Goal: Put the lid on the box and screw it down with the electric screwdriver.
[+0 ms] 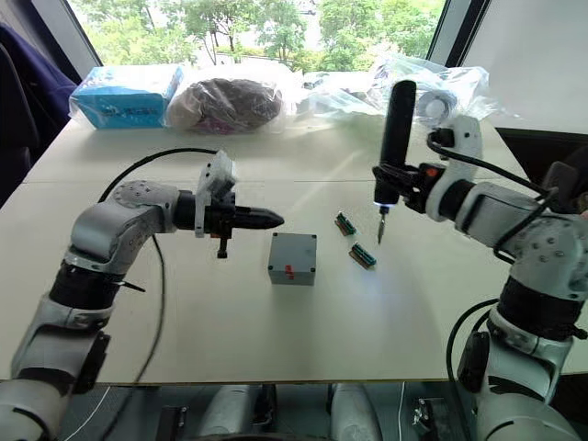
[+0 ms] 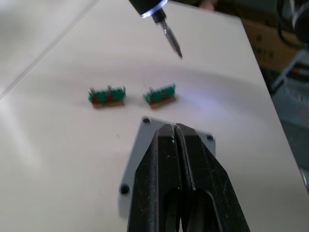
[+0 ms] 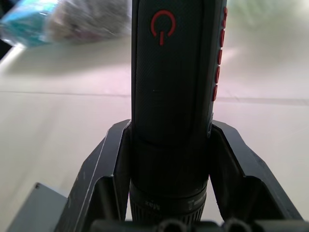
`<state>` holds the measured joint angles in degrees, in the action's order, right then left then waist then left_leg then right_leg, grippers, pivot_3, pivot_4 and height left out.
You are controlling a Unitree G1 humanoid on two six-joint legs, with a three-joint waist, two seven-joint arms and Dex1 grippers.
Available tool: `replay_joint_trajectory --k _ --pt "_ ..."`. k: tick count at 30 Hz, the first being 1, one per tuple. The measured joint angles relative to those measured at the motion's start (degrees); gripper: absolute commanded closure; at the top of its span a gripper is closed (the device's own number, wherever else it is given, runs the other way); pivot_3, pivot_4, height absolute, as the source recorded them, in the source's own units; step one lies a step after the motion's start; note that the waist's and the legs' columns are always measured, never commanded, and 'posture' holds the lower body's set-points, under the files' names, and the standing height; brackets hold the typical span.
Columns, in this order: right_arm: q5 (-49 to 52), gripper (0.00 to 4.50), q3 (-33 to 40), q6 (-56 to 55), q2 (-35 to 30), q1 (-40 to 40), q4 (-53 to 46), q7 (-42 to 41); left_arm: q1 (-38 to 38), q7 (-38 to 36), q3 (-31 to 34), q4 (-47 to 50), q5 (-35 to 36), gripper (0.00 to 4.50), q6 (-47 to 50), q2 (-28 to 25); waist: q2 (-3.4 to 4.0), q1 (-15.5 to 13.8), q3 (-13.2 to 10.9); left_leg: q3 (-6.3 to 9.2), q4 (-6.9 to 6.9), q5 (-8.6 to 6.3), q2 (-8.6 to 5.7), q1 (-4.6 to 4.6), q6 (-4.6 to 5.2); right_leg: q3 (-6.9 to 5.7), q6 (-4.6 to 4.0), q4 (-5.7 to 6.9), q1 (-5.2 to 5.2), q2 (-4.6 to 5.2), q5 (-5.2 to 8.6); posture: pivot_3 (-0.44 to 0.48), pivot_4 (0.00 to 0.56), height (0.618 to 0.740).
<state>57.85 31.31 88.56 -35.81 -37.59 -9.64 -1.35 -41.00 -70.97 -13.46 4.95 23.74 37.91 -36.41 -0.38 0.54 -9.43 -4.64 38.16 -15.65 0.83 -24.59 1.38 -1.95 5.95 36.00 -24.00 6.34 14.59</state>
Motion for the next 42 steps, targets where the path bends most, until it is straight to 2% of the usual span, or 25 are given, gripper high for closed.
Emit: replay_joint_trajectory --k 4,7,15,25,26,28,31,37,42 --pt "9.01 2.73 -0.19 3.56 -11.20 8.17 9.35 3.24 0.95 -4.97 -2.06 2.29 -1.33 4.50 -3.45 -4.42 0.00 -0.18 -0.02 0.00 -0.01 -0.03 -0.04 -0.02 0.05 0.03 -0.02 -0.05 0.00 0.03 0.01 0.000 0.150 0.740" --pt "17.71 2.73 -4.92 3.58 -18.58 13.04 14.48 4.26 1.32 -6.45 -2.80 4.47 -1.37 4.50 -4.01 -5.07 0.03 0.23 -0.11 -0.03 0.01 -0.07 -0.02 0.01 0.11 0.09 0.01 -0.04 0.02 -0.02 0.01 0.000 0.150 0.740" --pt "27.44 2.73 -12.50 3.57 -21.75 13.45 23.09 8.13 2.78 -4.68 -3.45 6.46 -1.88 4.50 -4.77 -3.42 -0.05 0.13 -0.19 0.04 0.03 -0.06 0.13 0.07 0.11 0.24 0.03 0.02 -0.01 -0.44 0.01 0.000 0.150 0.740" --pt "25.49 2.73 -19.66 3.58 -22.22 6.49 30.70 9.29 4.08 -2.06 -3.71 6.53 -2.65 4.50 -5.30 -2.92 -0.08 0.07 -0.21 0.03 0.08 -0.06 0.14 0.04 0.10 0.26 0.05 0.01 -0.01 -0.45 0.01 0.000 0.150 0.740" --pt "24.94 1.77 -19.94 3.58 -22.23 6.26 30.70 8.76 4.40 -1.79 -3.71 6.52 -2.82 4.50 -5.51 -2.93 -0.08 0.07 -0.21 0.03 0.08 -0.06 0.15 0.04 0.10 0.26 0.05 0.01 0.00 -0.45 0.01 0.000 0.150 0.740" --pt "24.26 1.42 -20.43 3.58 -22.25 5.76 30.67 7.92 4.52 -1.42 -3.71 6.52 -2.98 4.50 -5.60 -2.88 -0.08 0.07 -0.21 0.03 0.09 -0.06 0.15 0.05 0.10 0.26 0.06 0.01 0.01 -0.45 0.01 0.000 0.150 0.740" --pt "22.25 0.17 -20.85 3.59 -22.25 4.86 29.79 6.42 4.66 -1.12 -3.68 6.52 -2.99 4.50 -5.61 -2.88 -0.09 0.07 -0.20 0.04 0.14 -0.06 0.16 0.07 0.10 0.26 0.05 0.01 0.07 -0.44 0.00 0.000 0.150 0.740" --pt "16.47 0.07 -20.50 3.58 -22.09 3.71 28.17 4.13 4.60 0.86 -2.03 1.42 -3.14 4.50 -6.22 -1.75 -0.11 -0.18 -0.20 0.06 0.19 -0.06 0.15 0.07 0.10 0.25 0.05 0.01 0.12 -0.41 0.00 0.000 0.150 0.740" --pt "14.94 0.07 -19.68 2.48 -24.18 3.77 18.23 -7.17 1.28 3.01 2.12 -6.12 -3.18 4.50 -6.39 -1.17 -0.08 0.01 -0.20 0.07 0.15 -0.06 0.17 0.04 0.10 0.23 0.11 0.05 0.01 -0.45 -0.01 0.000 0.150 0.740"
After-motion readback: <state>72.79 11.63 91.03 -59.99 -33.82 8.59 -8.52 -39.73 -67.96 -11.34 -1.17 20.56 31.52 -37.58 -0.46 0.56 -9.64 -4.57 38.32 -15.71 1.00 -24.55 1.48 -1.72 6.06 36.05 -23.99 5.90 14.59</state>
